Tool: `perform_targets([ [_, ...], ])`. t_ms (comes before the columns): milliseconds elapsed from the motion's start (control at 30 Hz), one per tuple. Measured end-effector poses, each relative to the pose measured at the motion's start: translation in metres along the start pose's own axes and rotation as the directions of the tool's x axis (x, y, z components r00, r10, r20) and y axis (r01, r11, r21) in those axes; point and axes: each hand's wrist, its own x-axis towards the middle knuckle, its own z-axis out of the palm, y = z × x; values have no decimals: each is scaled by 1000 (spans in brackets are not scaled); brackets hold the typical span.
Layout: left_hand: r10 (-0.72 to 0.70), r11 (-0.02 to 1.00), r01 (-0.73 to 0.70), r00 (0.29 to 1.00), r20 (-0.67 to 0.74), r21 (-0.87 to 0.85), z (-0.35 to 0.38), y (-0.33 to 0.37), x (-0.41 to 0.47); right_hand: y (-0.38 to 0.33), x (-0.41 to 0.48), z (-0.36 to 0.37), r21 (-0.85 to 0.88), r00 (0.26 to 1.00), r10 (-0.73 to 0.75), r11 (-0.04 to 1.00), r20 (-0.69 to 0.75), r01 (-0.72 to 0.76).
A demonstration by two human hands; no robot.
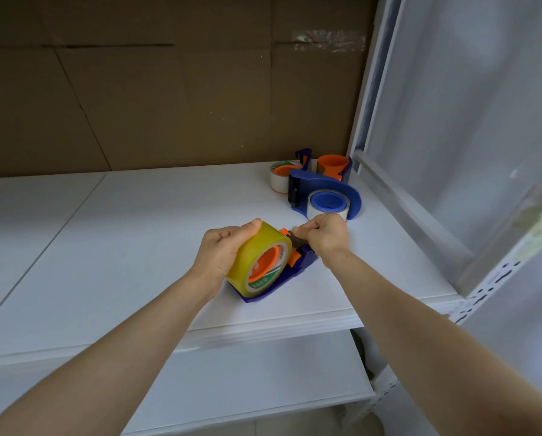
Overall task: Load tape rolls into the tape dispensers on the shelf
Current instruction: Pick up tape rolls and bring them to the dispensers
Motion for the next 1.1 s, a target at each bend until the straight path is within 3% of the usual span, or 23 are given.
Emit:
perform_targets([
  [167, 25, 1000, -26, 1000, -18, -18, 1, -2, -4, 7, -2, 1, 86, 999, 43, 995, -25, -41],
  [333, -18, 994, 23, 999, 49, -103, -13, -7, -7, 0, -6, -1, 42, 997, -44, 998, -66, 47],
  [567, 15, 990, -7, 998, 54, -139, -21, -11, -14, -11, -5, 1, 123, 990, -80, 988, -116, 94],
  [833, 11, 990, -3, 998, 58, -142, -30, -14, -15, -20, -4, 1, 129, 993, -86, 987, -82, 96],
  [1000, 28, 986, -29, 1000, -4, -167, -28, -15, -18, -24, -4, -5, 194, 998, -4, 981, -69, 17],
  [1100, -2, 974, -22, 994, -106, -227, -23, -19, -16, -24, -2, -9, 353, 987, 159, 923, 17, -155],
])
